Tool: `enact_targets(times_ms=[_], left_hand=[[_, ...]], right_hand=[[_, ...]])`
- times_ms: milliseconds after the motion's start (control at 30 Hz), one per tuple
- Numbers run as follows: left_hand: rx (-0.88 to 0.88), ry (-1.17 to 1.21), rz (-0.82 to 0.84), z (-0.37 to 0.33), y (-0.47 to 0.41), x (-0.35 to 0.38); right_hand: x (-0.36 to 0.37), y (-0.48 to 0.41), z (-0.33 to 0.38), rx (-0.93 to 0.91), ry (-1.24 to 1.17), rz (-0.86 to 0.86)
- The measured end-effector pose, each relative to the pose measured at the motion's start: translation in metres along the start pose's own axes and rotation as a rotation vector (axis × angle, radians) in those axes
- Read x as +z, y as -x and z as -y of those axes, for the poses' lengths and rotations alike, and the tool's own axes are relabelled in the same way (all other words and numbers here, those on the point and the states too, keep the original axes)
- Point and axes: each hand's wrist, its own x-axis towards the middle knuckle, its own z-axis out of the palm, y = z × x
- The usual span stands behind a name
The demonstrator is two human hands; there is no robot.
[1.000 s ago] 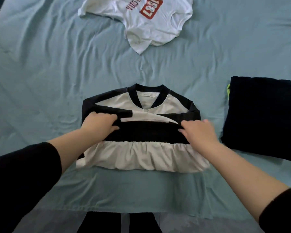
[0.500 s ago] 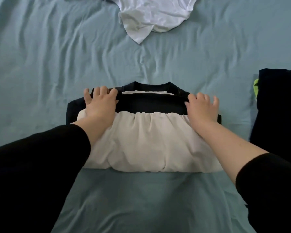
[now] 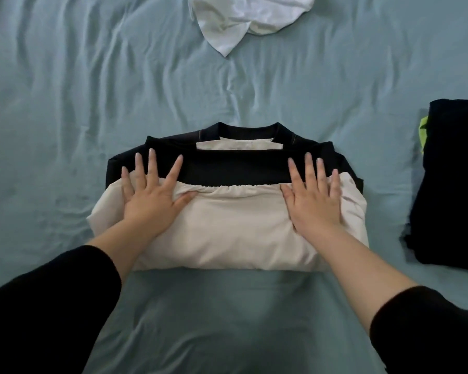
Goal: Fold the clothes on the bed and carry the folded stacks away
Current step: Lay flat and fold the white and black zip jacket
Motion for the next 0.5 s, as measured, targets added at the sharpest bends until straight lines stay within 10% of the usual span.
enact_targets(times_ms=[167, 400, 500], left_hand=[[0.235, 0.013, -0.223, -0.033, 0.034, -0.001], [0.196, -0.105, -0.013, -0.036, 0.009, 0.011], [0.205, -0.054, -0.057, -0.049, 0.014, -0.001]], right_hand=[[-0.009, 0.041, 0.026, -0.182, -0.085, -0.119], [0.005, 0.05, 0.014, -0.2, 0.055, 0.023], [-0.018, 0.071, 0.02, -0.175, -0.251, -0.098]])
